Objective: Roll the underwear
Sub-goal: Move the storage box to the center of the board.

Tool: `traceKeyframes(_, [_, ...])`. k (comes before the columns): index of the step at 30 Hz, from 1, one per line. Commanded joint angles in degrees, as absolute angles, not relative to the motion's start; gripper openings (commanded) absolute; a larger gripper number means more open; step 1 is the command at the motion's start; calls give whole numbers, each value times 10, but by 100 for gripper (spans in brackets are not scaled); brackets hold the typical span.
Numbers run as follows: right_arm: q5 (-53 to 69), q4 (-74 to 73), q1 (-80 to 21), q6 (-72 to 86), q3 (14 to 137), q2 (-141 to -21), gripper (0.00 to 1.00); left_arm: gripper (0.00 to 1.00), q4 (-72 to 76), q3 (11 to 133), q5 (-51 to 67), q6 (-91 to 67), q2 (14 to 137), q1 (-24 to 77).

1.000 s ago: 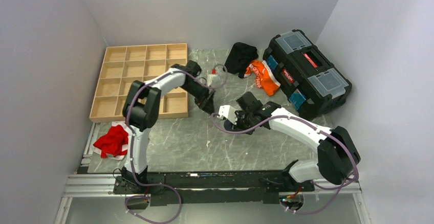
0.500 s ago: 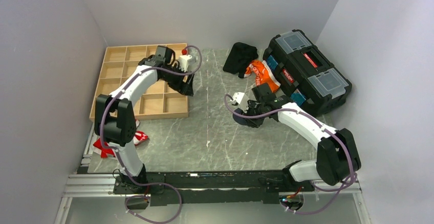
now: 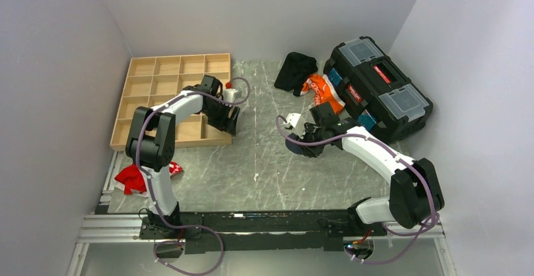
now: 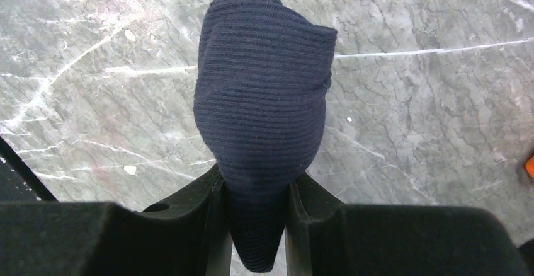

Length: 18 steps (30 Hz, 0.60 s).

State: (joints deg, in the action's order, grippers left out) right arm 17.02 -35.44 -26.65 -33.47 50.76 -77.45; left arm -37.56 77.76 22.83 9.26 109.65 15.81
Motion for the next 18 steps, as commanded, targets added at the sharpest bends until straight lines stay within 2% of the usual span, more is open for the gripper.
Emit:
traceKeyframes(1, [173,-332,-263,-330,526,-766,0,72,-340,751,271,63,1102,183])
traceKeyframes(8, [168,-335,-258,-332,527,-783,0,68,-324,703,309,30,1092,231])
traceKeyframes(18, [190,-343,-214,-327,533,-783,0,66,-337,686,303,38,1095,376])
